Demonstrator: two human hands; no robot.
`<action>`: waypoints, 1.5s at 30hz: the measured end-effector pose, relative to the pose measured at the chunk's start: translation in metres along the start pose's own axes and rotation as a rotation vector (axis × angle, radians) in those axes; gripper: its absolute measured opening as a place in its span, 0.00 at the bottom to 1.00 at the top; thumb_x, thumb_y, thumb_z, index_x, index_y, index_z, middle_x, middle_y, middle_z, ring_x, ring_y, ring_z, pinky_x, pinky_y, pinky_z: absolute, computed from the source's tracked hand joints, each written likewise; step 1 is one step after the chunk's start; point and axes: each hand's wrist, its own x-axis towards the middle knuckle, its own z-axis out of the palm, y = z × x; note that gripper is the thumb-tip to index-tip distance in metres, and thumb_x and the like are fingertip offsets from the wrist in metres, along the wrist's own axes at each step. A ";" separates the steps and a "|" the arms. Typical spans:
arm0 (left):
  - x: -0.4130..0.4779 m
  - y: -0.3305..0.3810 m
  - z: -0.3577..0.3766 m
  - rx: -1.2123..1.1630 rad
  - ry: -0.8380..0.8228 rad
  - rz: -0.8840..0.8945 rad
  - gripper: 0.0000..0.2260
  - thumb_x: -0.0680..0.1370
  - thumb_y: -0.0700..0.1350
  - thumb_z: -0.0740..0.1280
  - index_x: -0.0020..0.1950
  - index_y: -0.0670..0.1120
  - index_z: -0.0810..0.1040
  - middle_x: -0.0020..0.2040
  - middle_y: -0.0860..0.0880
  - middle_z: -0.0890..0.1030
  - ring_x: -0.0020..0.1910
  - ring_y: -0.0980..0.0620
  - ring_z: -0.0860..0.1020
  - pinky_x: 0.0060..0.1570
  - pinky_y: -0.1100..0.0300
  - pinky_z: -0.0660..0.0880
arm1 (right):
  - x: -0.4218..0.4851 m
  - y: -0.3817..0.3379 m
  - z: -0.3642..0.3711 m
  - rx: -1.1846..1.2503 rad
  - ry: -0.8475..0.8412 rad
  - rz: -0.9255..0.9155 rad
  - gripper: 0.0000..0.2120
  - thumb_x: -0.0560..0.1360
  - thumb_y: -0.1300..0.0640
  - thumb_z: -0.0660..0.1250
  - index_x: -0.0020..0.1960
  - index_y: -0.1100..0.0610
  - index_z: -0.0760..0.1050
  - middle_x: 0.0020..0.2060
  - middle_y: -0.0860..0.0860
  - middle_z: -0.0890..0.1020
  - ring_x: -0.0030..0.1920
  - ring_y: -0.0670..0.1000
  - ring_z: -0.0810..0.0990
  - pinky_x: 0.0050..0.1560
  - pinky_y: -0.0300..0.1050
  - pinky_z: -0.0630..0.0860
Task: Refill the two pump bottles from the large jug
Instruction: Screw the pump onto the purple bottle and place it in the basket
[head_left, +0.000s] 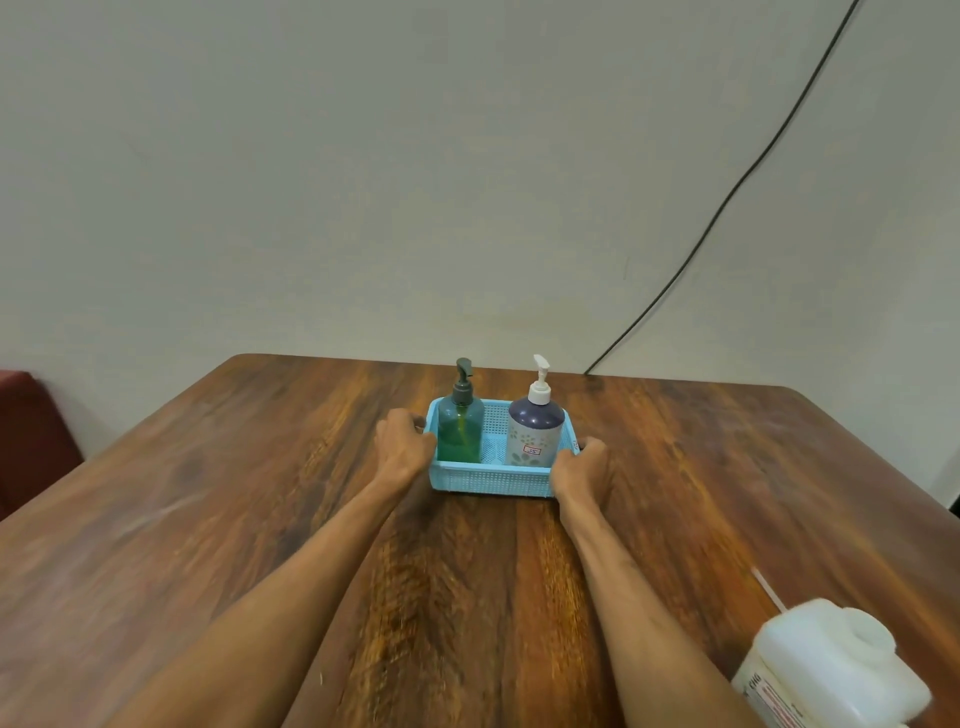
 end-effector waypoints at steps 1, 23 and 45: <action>0.005 -0.002 0.001 0.002 -0.003 -0.001 0.13 0.75 0.33 0.67 0.58 0.34 0.80 0.57 0.39 0.82 0.51 0.44 0.82 0.46 0.45 0.83 | 0.003 0.001 0.004 0.001 0.000 -0.001 0.04 0.80 0.65 0.61 0.52 0.59 0.73 0.50 0.57 0.82 0.43 0.54 0.83 0.29 0.40 0.75; 0.022 0.011 0.006 -0.019 -0.109 -0.028 0.20 0.79 0.36 0.65 0.71 0.37 0.70 0.65 0.38 0.77 0.59 0.42 0.79 0.54 0.51 0.79 | 0.023 -0.009 0.021 0.037 -0.128 0.011 0.14 0.82 0.61 0.59 0.67 0.60 0.70 0.54 0.58 0.81 0.40 0.49 0.81 0.28 0.36 0.72; -0.269 0.072 -0.048 -0.316 -0.049 0.274 0.19 0.77 0.40 0.70 0.68 0.45 0.75 0.59 0.48 0.80 0.51 0.58 0.78 0.50 0.67 0.75 | -0.211 0.013 -0.184 0.129 -0.055 -0.430 0.17 0.80 0.58 0.66 0.68 0.53 0.74 0.65 0.49 0.78 0.63 0.47 0.77 0.63 0.49 0.78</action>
